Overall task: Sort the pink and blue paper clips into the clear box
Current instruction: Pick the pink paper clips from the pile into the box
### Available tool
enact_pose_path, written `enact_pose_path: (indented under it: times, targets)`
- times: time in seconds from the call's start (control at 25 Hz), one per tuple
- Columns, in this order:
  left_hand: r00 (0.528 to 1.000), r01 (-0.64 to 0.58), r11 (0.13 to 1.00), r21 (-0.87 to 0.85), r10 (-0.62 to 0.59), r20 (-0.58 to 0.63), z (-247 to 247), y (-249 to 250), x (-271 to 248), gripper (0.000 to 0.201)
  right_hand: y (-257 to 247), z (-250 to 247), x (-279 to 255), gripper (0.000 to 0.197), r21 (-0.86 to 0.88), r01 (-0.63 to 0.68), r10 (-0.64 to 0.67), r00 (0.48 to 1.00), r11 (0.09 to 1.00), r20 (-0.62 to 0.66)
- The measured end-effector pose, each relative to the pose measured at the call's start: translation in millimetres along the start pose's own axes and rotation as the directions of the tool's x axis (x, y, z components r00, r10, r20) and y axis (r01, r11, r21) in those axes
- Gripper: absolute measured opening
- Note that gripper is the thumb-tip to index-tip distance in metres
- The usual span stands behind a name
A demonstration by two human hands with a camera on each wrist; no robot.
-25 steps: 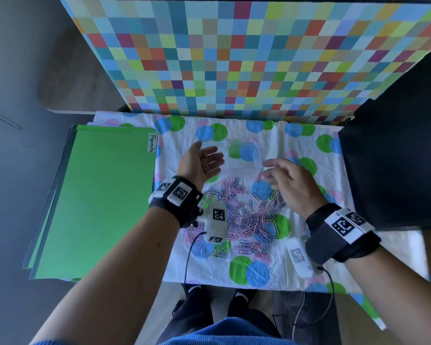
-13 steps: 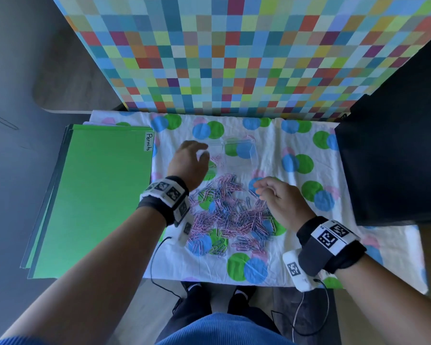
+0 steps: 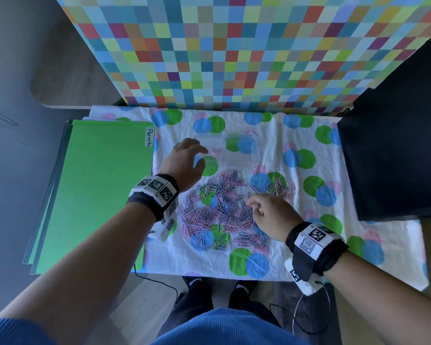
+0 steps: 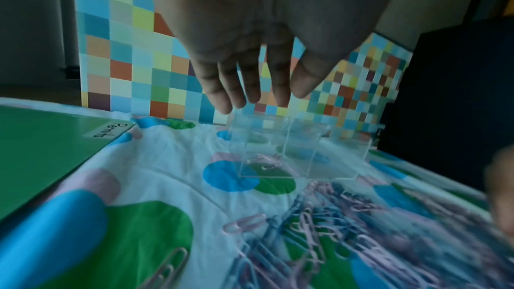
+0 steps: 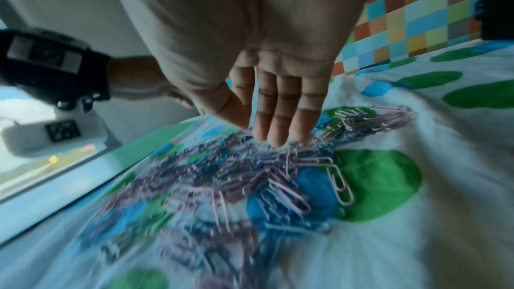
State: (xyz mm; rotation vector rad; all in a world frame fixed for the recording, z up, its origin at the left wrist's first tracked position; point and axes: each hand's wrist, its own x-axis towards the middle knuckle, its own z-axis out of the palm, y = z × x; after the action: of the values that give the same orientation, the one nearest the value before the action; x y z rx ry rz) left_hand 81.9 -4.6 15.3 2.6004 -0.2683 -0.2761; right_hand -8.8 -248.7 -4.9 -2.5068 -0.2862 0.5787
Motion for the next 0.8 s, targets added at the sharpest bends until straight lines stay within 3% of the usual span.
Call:
enact_pose_path:
  times: [0.08, 0.12, 0.24, 0.48, 0.64, 0.8]
  targets:
    - [0.997, -0.060, 0.998, -0.028, 0.059, -0.057, 4.3, -1.0, -21.2, 0.015, -3.1, 10.1, -6.0, 0.008, -0.109, 0.058, -0.052, 0.997, 0.992, 0.056]
    - [0.997, -0.075, 0.997, -0.021, 0.075, 0.006, 10.3, -1.4, -34.9, 0.011, -4.5, 14.7, -9.5, 0.004, -0.138, 0.080, -0.070, 0.995, 0.987, 0.077]
    - [0.973, -0.068, 0.997, 0.047, 0.056, 0.224, 33.9, -2.3, -72.9, 0.011, -4.3, 22.8, -20.7, 0.021, -0.185, 0.047, -0.030, 0.995, 0.982, 0.094]
    - [0.973, -0.153, 0.974, 0.165, 0.119, 0.198, 76.1, -13.5, -115.6, 0.024, 5.3, 50.8, -59.2, 0.022, -0.267, 0.168, -0.144, 0.984, 0.949, 0.107]
    - [0.968, -0.207, 0.956, 0.209, 0.168, 0.189, 82.2, -13.6, -132.5, 0.029, 20.8, 52.1, -37.3, 0.020, -0.213, 0.048, -0.060, 0.997, 0.976, -0.052]
    - [0.971, -0.204, 0.967, 0.153, 0.181, 0.155, 72.9, -13.8, -135.7, 0.018, 21.3, 34.6, -13.7, 0.016, -0.206, -0.048, 0.022, 0.992, 0.977, -0.127]
